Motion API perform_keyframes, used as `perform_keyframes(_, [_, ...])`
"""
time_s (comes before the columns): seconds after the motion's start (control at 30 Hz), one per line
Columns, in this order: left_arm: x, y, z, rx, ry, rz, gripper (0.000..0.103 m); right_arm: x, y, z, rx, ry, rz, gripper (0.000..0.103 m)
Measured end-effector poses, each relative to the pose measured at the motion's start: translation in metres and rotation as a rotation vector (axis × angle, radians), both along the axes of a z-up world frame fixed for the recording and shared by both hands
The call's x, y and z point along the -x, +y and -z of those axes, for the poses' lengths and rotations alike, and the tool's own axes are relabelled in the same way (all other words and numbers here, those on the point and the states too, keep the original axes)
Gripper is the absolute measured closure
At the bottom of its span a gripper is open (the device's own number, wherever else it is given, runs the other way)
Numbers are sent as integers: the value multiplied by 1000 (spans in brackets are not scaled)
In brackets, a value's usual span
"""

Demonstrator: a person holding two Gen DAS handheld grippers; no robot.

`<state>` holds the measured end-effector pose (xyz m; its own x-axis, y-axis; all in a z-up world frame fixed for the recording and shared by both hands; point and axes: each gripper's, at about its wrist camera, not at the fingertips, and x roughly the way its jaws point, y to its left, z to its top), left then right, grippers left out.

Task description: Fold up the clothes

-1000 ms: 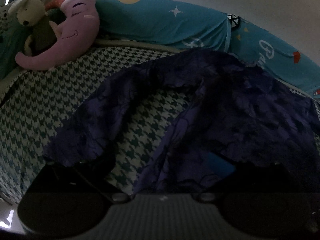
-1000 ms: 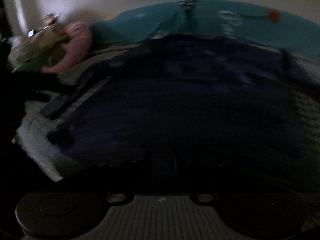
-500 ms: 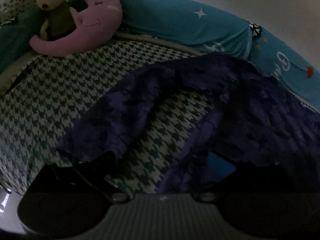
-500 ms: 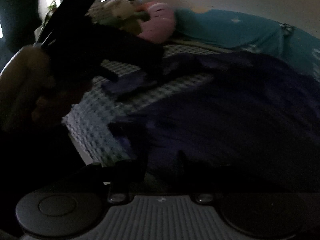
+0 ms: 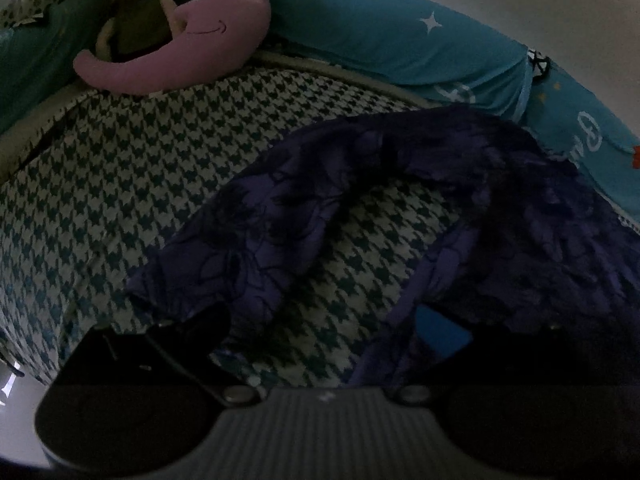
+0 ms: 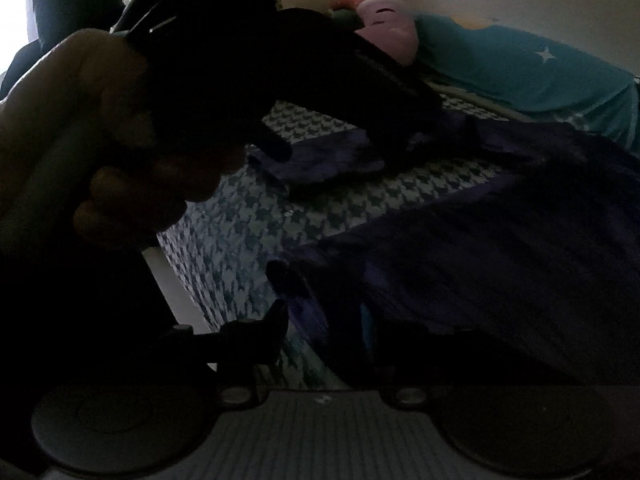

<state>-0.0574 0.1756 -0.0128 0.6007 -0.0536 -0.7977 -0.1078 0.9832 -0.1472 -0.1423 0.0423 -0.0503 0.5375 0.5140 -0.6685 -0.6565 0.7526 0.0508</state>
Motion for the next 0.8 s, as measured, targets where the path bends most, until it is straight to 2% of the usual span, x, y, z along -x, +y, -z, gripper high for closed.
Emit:
perform_keyframes(0.27, [-6,0,5,-9,25,6,0,2,13,4,38,-60,-55,57])
perform_keyframes(0.4, [-8,-1,6,-1,31,8,0,8,21,10,93,-132,-72,57])
perform_keyframes(0.53, [-9,-1,6,-1,27,3,0,12,24,16,127,-191,-68,68])
perform_keyframes(0.63, [-9,0,5,0,24,-2,0,9,22,14,111,-196,-49,90])
perform_keyframes(0.67, [-9,0,5,-1,22,-4,0,7,19,13,94,-187,-44,93])
perform_keyframes(0.8, [-7,3,2,-11,-6,-25,0,4,8,1,-30,-96,-64,94])
